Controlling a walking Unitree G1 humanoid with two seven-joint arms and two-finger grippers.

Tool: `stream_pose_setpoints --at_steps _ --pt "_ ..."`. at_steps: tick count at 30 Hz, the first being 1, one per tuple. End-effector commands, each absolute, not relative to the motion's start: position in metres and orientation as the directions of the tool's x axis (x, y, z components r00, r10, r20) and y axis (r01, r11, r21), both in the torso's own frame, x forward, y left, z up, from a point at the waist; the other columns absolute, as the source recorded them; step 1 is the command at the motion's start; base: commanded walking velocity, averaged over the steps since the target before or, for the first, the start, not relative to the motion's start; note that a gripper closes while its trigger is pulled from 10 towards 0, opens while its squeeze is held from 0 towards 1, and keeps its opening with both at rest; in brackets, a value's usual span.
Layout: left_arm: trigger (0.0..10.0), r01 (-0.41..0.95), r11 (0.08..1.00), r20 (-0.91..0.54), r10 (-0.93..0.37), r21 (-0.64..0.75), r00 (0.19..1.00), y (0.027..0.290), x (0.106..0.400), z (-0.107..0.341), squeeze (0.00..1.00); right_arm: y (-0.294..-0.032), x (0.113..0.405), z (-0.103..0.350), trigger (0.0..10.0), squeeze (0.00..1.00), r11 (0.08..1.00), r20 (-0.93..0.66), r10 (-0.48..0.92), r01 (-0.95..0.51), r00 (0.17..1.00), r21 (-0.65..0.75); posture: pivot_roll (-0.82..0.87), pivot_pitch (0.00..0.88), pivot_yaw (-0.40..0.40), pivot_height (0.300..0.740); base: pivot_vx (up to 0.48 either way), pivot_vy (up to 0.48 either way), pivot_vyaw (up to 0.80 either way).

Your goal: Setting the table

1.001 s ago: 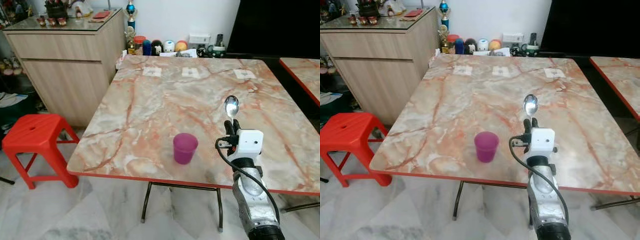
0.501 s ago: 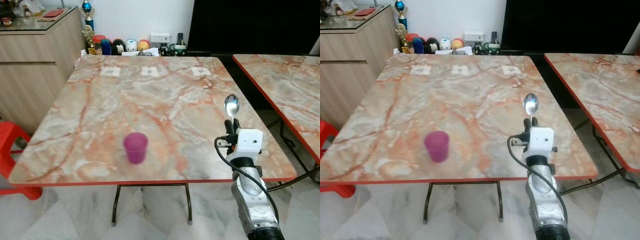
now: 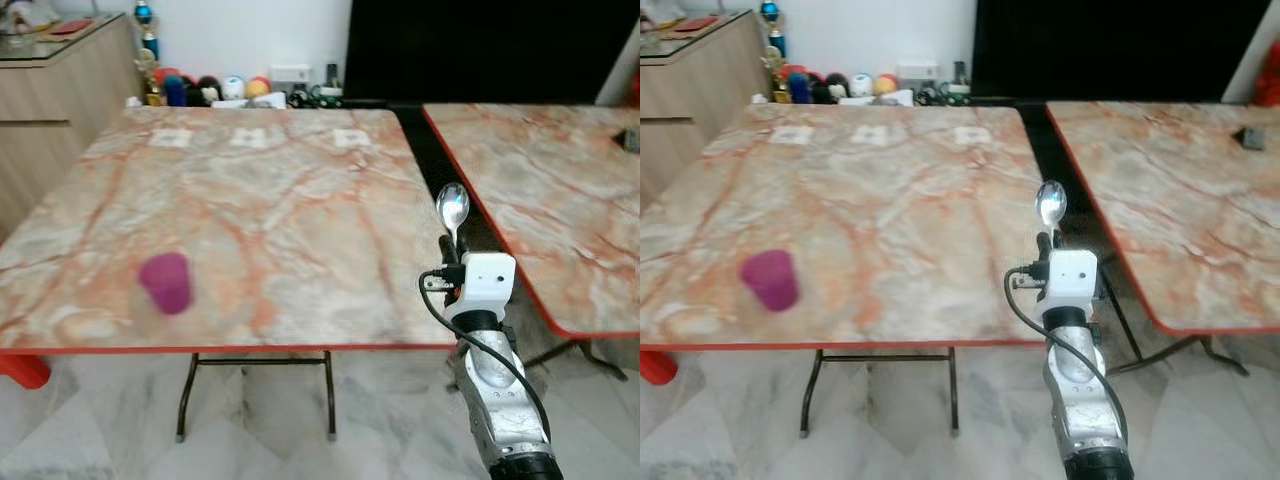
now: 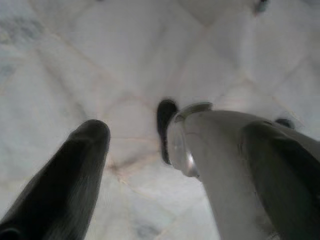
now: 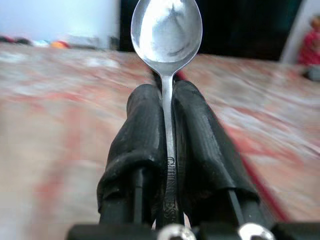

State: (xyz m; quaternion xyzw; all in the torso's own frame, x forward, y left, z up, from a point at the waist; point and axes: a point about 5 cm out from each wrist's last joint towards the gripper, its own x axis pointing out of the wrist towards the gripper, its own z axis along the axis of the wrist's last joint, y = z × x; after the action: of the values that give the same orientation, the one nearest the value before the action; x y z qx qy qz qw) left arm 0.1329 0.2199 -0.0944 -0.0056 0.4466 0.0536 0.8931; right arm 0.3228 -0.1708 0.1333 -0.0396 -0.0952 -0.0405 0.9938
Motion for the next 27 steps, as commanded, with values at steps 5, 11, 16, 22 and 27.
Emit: stream_pose_setpoints --at_steps 5,11,16,22,27 --pt "10.0 -0.069 0.997 -0.823 0.071 0.039 0.563 0.2194 0.1235 -0.098 0.0 -0.1658 0.3248 0.1403 10.0 0.0 0.995 0.217 -0.066 0.08 0.974 -0.06 -0.02 0.069 -0.002 0.74 0.0 -0.469 0.0" --pt "10.0 -0.067 0.997 -0.823 0.067 0.035 0.564 0.2184 0.1239 -0.0981 0.0 -0.1679 0.3245 0.1409 10.0 0.0 0.995 0.22 -0.071 0.086 0.973 -0.058 -0.02 0.073 -0.004 0.74 0.0 -0.469 0.0" --pt "10.0 -0.066 0.997 -0.824 0.063 0.03 0.564 0.2173 0.1242 -0.0982 0.0 -0.1711 0.3252 0.1407 10.0 0.0 0.994 0.214 -0.082 0.097 0.973 -0.058 -0.03 0.072 -0.008 0.74 0.0 -0.469 0.0" --pt "10.0 -0.066 0.997 -0.824 0.06 0.027 0.563 0.2166 0.1246 -0.0983 0.0 -0.1731 0.326 0.1435 10.0 0.0 0.993 0.221 -0.088 0.102 0.971 -0.054 -0.04 0.072 -0.007 0.74 0.0 -0.469 0.0" --pt "10.0 -0.064 0.998 -0.825 0.06 0.029 0.562 0.217 0.1241 -0.0984 0.0 -0.1717 0.3254 0.142 10.0 0.0 0.993 0.217 -0.089 0.102 0.972 -0.053 -0.04 0.073 -0.002 0.74 0.0 -0.469 0.0"
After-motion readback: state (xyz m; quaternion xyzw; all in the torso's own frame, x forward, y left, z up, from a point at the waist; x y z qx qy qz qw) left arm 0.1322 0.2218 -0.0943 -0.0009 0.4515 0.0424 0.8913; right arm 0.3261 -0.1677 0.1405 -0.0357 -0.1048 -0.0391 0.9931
